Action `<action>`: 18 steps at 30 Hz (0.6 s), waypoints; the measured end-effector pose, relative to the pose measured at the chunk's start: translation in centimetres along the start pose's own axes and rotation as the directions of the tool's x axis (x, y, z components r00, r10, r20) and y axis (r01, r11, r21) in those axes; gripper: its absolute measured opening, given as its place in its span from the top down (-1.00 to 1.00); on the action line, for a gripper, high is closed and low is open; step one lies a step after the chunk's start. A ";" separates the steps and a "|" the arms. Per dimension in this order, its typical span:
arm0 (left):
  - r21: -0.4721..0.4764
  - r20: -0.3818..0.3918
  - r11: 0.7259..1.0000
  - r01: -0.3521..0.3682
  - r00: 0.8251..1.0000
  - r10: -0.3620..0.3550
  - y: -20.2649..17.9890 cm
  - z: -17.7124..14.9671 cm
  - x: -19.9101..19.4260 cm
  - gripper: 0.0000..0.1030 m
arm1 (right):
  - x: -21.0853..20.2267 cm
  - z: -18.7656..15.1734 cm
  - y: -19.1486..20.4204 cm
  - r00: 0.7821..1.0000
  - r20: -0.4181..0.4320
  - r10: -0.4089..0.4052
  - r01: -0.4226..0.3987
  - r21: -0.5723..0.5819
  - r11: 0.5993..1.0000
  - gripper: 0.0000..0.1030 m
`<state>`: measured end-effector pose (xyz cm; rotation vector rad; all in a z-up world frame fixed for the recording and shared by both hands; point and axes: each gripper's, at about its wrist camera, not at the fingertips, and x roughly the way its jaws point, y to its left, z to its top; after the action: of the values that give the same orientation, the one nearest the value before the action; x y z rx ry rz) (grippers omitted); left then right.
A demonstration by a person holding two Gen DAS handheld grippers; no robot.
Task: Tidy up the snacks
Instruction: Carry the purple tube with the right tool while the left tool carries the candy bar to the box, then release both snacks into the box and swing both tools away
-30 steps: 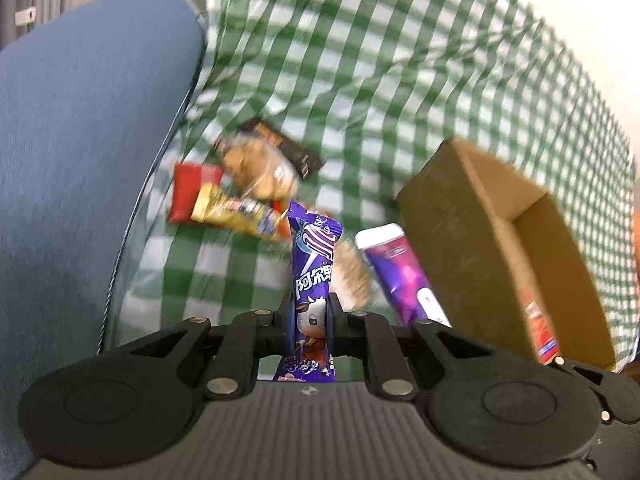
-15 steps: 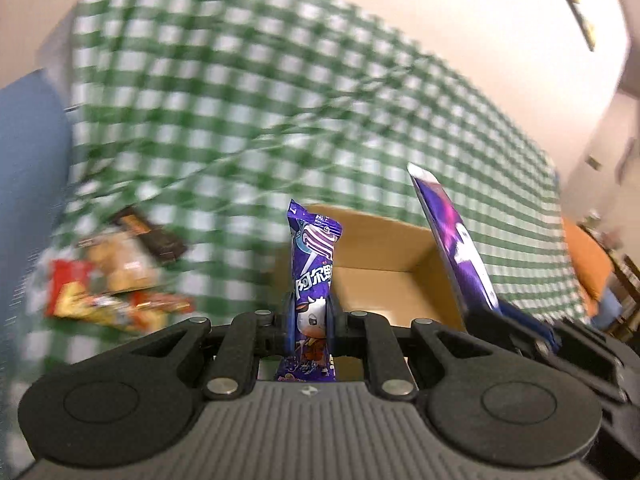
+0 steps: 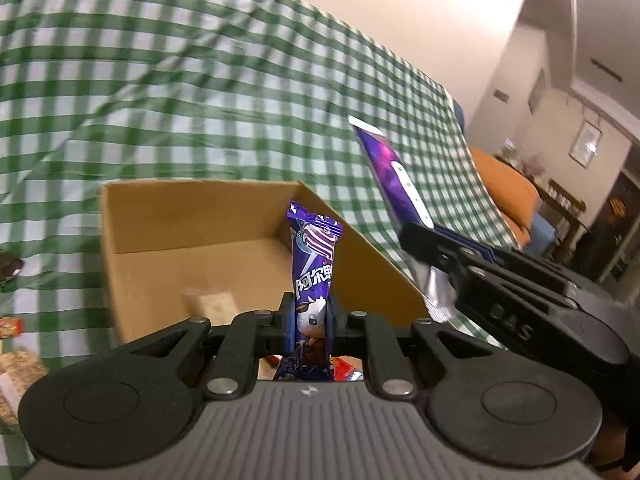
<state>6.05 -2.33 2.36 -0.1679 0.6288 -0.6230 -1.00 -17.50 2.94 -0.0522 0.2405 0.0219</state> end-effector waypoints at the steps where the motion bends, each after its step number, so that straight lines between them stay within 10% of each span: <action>1: 0.003 -0.004 1.000 0.003 1.000 -0.003 -0.2 -0.1 0.3 0.69 | 0.1 -0.1 -0.1 1.000 -0.002 -0.013 0.013 -0.002 1.000 0.64; 9: -0.006 -0.019 1.000 0.023 1.000 -0.023 0.2 -0.1 1.1 0.67 | -0.7 -0.9 0.1 0.998 -0.004 -0.067 0.067 -0.015 0.998 0.64; 12: -0.023 -0.028 1.000 0.020 0.999 -0.021 0.7 0.0 0.7 0.32 | -0.3 -1.0 0.5 0.996 -0.034 -0.083 0.082 -0.024 0.996 0.58; 18: -0.072 0.035 0.997 -0.020 0.999 0.023 3.2 0.6 -1.6 -0.22 | 0.0 -1.0 0.7 0.987 -0.041 -0.158 0.160 0.041 0.986 -0.12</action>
<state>6.94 1.15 2.58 -0.2384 0.6177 -0.5757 -1.23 -16.85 1.93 -0.0280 0.2742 -0.1435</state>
